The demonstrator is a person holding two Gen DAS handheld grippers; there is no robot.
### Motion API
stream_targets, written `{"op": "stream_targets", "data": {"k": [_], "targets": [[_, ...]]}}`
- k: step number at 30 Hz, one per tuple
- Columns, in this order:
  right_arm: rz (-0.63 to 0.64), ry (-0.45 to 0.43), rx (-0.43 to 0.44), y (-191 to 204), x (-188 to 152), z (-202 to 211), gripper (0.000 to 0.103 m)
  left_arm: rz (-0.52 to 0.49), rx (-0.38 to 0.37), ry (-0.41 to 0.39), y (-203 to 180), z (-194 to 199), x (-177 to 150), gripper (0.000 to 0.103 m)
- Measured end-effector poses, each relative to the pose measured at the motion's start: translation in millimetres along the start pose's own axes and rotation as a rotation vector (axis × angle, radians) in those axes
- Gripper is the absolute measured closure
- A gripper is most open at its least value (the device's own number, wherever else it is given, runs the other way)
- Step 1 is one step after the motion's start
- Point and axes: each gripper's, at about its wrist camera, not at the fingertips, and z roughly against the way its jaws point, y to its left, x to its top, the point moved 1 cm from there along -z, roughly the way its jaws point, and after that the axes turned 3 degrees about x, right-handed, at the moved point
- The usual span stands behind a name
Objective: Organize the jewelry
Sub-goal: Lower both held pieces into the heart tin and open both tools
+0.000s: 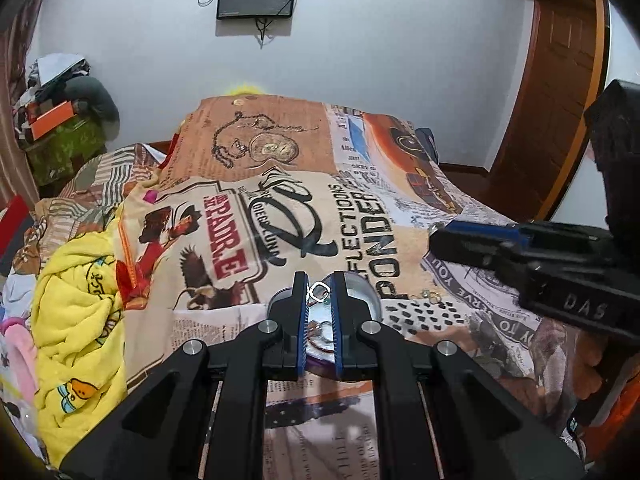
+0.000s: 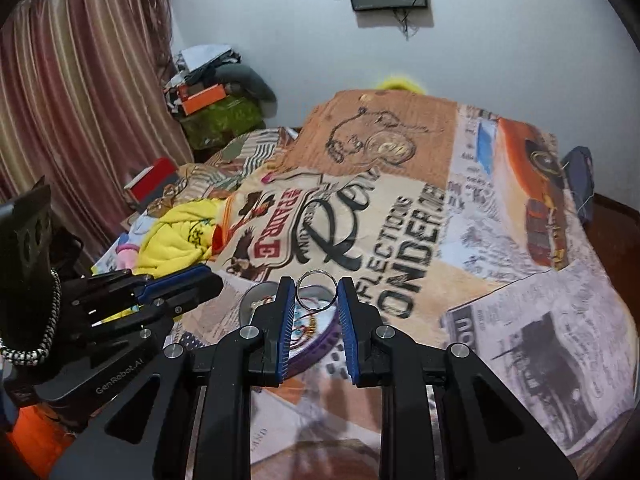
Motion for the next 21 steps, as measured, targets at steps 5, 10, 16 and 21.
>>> {"op": "stream_targets", "data": {"k": [5,10,16,21], "targets": [[-0.006,0.044,0.021,4,-4,-20,0.083,0.012,-0.012,0.029,8,-12,-6,0.094],[-0.010,0.069,0.030,4,-6,-32,0.083,0.019,-0.035,0.059,10,-29,-12,0.094],[-0.014,0.100,0.037,1,-8,-47,0.083,0.032,-0.051,0.099,13,-49,-18,0.094],[-0.011,0.123,0.041,1,-11,-55,0.083,0.031,-0.055,0.112,15,-56,-19,0.094]]}}
